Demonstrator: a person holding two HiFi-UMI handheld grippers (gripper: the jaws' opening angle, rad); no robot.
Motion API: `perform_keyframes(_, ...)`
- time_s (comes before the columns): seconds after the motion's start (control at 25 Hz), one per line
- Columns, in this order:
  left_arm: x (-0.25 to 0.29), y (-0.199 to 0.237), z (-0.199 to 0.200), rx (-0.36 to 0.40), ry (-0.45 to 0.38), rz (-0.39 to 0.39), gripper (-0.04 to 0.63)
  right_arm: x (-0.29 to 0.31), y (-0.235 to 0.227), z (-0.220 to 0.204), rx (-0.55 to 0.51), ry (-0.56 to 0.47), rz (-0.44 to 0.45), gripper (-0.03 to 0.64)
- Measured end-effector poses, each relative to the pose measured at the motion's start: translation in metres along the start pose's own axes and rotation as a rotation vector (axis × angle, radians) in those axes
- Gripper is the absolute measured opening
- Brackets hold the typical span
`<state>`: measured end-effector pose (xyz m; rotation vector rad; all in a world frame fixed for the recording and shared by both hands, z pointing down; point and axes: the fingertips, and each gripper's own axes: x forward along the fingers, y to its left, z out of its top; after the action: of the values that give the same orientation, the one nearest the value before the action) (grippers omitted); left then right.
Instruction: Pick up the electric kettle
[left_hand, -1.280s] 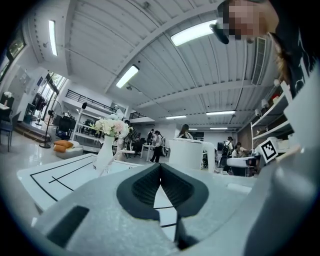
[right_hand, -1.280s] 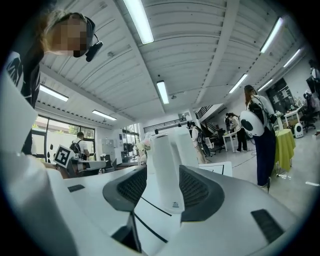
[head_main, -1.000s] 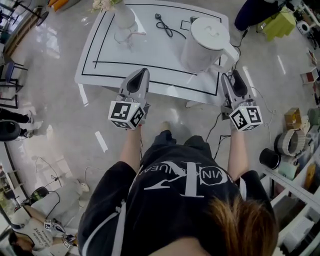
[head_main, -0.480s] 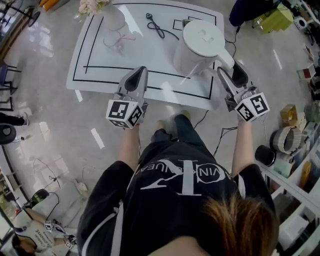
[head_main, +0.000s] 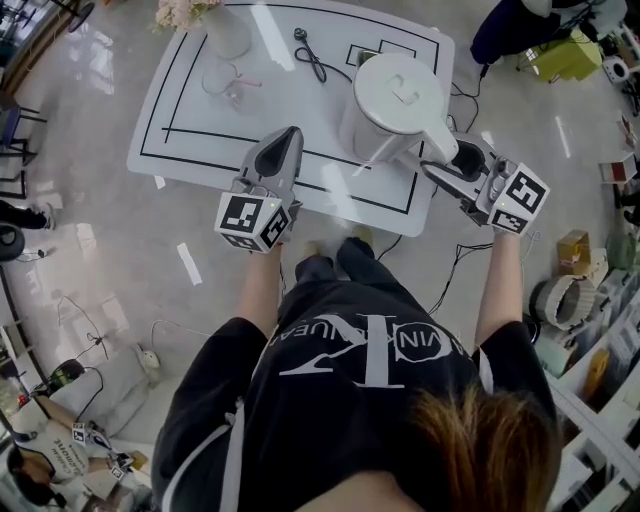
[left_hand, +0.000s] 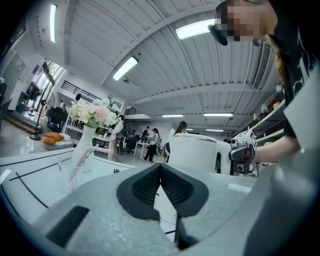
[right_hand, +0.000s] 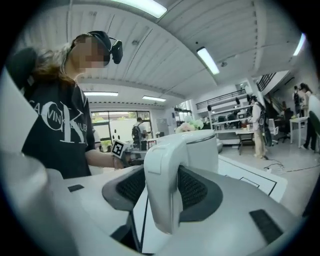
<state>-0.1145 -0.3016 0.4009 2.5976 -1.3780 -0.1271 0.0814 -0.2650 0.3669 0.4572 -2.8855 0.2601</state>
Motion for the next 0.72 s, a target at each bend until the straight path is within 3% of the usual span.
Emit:
perform_keyframes(0.16, 0.003, -0.005, -0.001, 0.003, 0.004, 0.012, 0.008, 0.009, 0.013, -0.004, 0.018, 0.075, 0.175, 0.185)
perform_keyframes(0.32, 0.005, -0.007, -0.004, -0.002, 0.009, 0.017, 0.008, 0.024, 0.028, -0.004, 0.004, 0.074, 0.239, 0.163)
perform_keyframes(0.72, -0.008, 0.004, -0.009, -0.007, 0.019, 0.057, 0.008, 0.057, 0.042, 0.001, -0.018, -0.124, 0.046, 0.132)
